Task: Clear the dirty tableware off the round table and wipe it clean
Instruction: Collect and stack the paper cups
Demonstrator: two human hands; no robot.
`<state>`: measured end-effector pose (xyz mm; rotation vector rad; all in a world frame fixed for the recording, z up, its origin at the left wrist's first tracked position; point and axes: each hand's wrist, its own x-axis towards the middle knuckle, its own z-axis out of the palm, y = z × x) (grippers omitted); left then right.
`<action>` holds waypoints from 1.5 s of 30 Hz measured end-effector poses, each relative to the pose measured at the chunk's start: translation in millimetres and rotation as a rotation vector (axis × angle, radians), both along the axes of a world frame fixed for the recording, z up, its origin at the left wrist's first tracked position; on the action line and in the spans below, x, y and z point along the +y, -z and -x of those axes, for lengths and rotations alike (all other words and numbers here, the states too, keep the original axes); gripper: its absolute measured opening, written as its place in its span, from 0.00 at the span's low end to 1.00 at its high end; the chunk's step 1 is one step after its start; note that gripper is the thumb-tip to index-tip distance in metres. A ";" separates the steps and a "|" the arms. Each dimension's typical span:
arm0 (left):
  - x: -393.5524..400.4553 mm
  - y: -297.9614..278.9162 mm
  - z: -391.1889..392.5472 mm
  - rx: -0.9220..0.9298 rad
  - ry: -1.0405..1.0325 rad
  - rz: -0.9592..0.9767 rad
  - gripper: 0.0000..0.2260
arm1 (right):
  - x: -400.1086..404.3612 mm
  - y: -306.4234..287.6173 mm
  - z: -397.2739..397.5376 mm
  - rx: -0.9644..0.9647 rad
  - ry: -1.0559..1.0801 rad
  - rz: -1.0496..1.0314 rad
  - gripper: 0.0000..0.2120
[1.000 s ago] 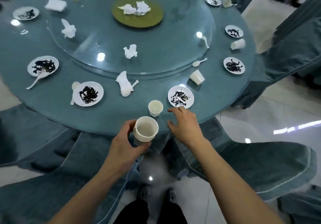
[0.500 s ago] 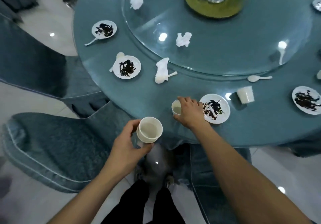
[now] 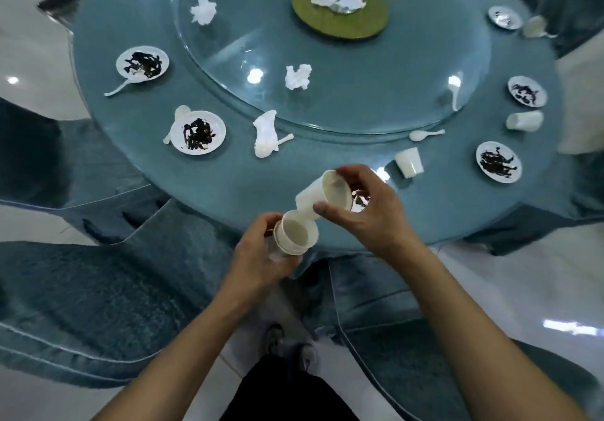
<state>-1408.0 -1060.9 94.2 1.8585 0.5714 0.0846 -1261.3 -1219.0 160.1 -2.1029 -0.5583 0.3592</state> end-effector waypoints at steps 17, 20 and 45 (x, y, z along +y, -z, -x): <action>-95.7 -19.5 -52.6 -0.126 0.183 0.066 0.34 | -105.5 -13.3 -3.4 0.026 -0.080 0.182 0.33; -116.5 -17.9 -58.8 -0.098 0.133 0.052 0.30 | -127.3 -6.0 -32.7 0.028 -0.076 0.182 0.28; -224.0 6.5 -104.7 0.116 -0.245 -0.004 0.28 | -113.8 164.6 -293.2 -0.012 0.058 0.644 0.35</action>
